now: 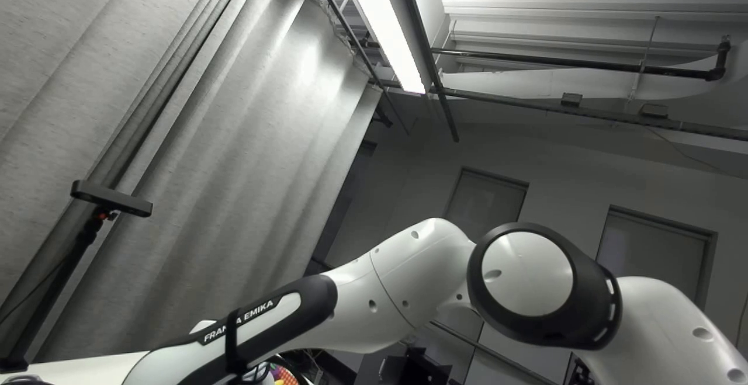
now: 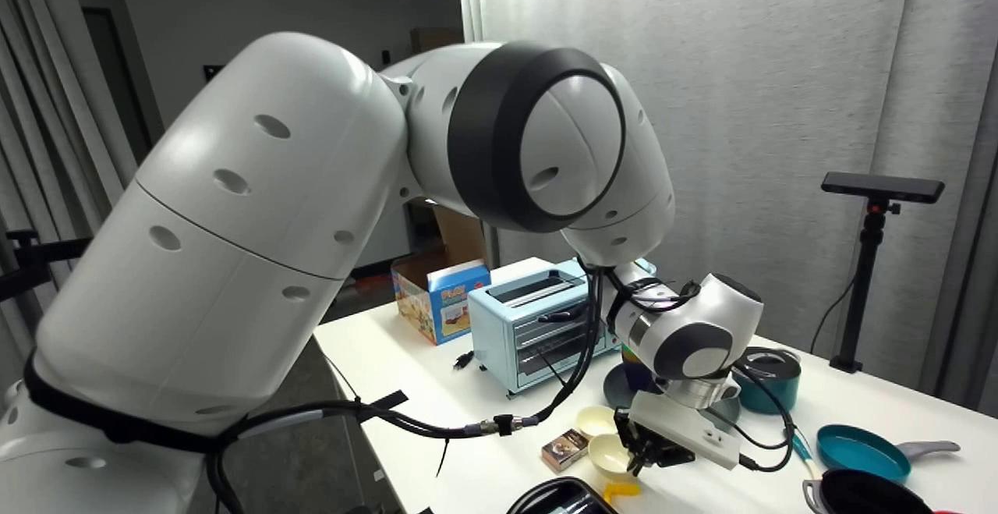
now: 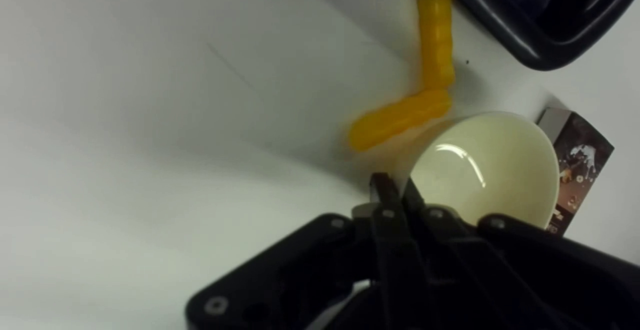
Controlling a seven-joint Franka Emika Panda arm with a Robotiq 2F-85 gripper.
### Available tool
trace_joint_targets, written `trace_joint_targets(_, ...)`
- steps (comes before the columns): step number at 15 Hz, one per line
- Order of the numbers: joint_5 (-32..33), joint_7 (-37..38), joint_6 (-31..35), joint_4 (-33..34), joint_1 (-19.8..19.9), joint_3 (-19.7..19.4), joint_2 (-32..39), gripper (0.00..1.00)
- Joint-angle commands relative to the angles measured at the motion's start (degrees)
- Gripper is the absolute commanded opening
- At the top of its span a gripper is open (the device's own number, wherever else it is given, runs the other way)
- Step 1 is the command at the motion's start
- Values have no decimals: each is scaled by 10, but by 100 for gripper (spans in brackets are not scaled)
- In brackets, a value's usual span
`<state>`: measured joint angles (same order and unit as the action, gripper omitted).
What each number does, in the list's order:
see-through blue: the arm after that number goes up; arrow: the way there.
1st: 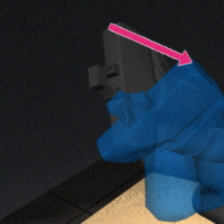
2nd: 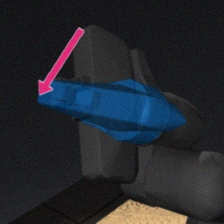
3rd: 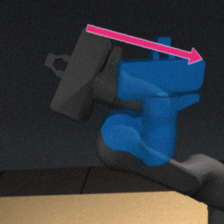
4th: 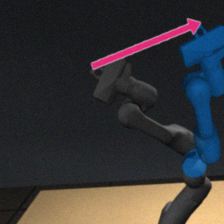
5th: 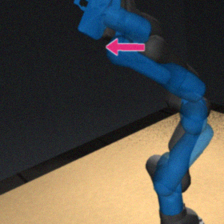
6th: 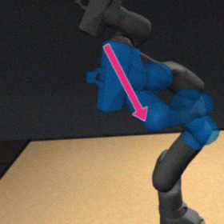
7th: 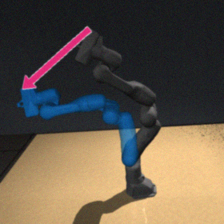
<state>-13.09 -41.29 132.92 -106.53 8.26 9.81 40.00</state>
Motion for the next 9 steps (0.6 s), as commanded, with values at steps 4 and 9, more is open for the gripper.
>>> trace_joint_targets(4,-8,1,1,-2,22,2,-33,1)
trace_joint_targets(9,-11,8,16,-42,44,-18,-94,1)
